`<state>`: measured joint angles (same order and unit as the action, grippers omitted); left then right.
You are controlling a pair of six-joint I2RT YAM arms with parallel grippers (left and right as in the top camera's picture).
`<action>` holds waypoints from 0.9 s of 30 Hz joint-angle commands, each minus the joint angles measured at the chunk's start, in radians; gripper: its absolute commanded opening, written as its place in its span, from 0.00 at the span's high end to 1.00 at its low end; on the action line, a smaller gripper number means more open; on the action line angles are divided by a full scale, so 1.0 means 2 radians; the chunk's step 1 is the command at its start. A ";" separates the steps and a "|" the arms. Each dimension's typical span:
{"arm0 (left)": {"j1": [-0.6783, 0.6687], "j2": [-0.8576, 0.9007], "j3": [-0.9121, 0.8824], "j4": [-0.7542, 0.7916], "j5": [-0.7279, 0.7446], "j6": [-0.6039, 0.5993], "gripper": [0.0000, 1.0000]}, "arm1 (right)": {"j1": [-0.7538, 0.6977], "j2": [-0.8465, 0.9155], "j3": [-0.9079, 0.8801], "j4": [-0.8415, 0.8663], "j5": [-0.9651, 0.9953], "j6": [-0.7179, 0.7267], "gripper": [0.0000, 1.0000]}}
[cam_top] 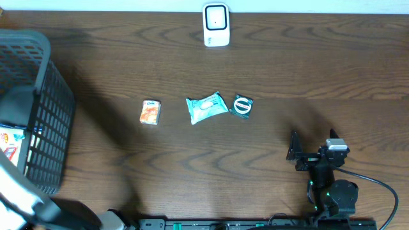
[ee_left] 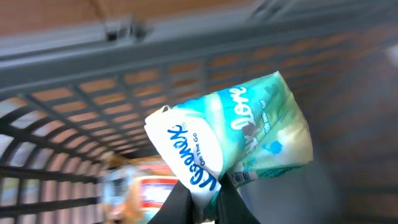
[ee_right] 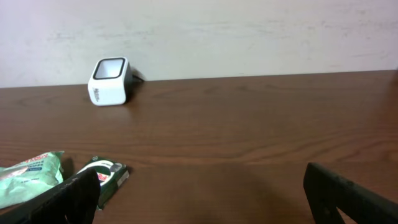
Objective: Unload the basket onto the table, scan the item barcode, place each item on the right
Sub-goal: 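Reach the left gripper into the basket and grasp the teal Kleenex pack, then place the teal Kleenex pack on the table, then return to the basket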
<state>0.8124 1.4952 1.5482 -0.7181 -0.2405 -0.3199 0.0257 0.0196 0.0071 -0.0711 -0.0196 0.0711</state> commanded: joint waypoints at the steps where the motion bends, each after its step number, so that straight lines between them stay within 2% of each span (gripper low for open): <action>1: -0.018 -0.062 0.003 0.005 0.197 -0.056 0.93 | -0.002 0.000 -0.001 -0.002 -0.001 -0.005 0.01; 4: -0.058 -0.102 0.003 -0.006 0.327 -0.064 0.93 | -0.002 0.000 -0.001 -0.002 -0.001 -0.004 0.01; 7: -0.137 -0.117 0.003 -0.049 0.364 -0.063 0.93 | -0.002 0.000 -0.001 -0.002 -0.001 -0.004 0.01; 11: -0.272 -0.106 -0.006 -0.094 0.349 -0.023 0.93 | -0.002 0.000 -0.001 -0.002 -0.001 -0.004 0.01; 15: -0.406 -0.069 -0.038 -0.098 0.271 -0.024 0.93 | -0.002 0.000 -0.001 -0.002 -0.001 -0.004 0.01; 18: -0.474 -0.024 -0.058 -0.096 0.243 -0.026 0.93 | -0.002 0.000 -0.001 -0.002 -0.001 -0.004 0.01; 22: -0.525 0.046 -0.067 -0.094 0.208 -0.043 0.93 | -0.002 0.000 -0.001 -0.002 -0.001 -0.005 0.01; 27: -0.547 0.119 -0.067 -0.069 0.201 -0.053 0.93 | -0.002 0.000 -0.001 -0.002 -0.001 -0.005 0.01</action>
<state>-0.2691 1.6722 1.4147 -0.8753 0.2085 -0.4015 0.0257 0.0196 0.0071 -0.0708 -0.0196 0.0711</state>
